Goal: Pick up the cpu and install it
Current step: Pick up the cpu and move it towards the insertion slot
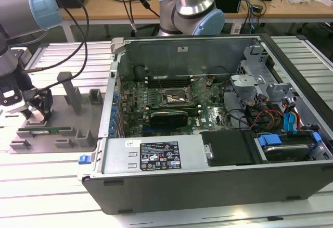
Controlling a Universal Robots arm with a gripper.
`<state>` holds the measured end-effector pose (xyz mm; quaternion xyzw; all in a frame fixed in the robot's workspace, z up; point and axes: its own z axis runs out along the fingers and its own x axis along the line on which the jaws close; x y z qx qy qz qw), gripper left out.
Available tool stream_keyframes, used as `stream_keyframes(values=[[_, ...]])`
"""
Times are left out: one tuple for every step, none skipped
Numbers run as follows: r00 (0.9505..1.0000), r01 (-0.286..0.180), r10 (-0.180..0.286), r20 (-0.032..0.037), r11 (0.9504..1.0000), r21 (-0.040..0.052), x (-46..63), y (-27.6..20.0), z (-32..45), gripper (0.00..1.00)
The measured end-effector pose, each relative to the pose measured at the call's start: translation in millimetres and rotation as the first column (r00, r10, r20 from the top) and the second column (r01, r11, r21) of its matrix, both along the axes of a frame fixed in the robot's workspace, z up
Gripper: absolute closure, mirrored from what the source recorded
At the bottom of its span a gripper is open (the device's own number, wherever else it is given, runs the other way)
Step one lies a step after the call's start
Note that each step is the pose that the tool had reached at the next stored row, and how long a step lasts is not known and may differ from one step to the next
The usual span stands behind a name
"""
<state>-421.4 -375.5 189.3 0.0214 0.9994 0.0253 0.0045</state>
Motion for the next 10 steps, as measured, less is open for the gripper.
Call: stream_keyframes(values=[[1.0, 0.0, 0.0, -0.0001, 1.0, 0.0, 0.0, 0.0, 0.0, 0.45], [1.0, 0.0, 0.0, -0.0001, 1.0, 0.0, 0.0, 0.0, 0.0, 0.45], [1.0, 0.0, 0.0, 0.0, 1.0, 0.0, 0.0, 0.0, -0.1, 0.45], [1.0, 0.0, 0.0, 0.0001, 1.0, 0.0, 0.0, 0.0, -0.2, 0.45], [1.0, 0.0, 0.0, 0.0, 1.0, 0.0001, 0.0, 0.0, -0.2, 0.45], [1.0, 0.0, 0.0, 0.0001, 1.0, 0.0001, 0.0, 0.0, -0.2, 0.45], [1.0, 0.0, 0.0, 0.0001, 1.0, 0.0, 0.0, 0.0, -0.2, 0.38], [1.0, 0.0, 0.0, 0.0001, 1.0, 0.0001, 0.0, 0.0, -0.3, 0.38], [1.0, 0.0, 0.0, 0.0002, 1.0, 0.0002, 0.0, 0.0, -0.3, 0.38], [1.0, 0.0, 0.0, 0.0004, 1.0, 0.0002, 0.0, 0.0, -0.1, 0.38]])
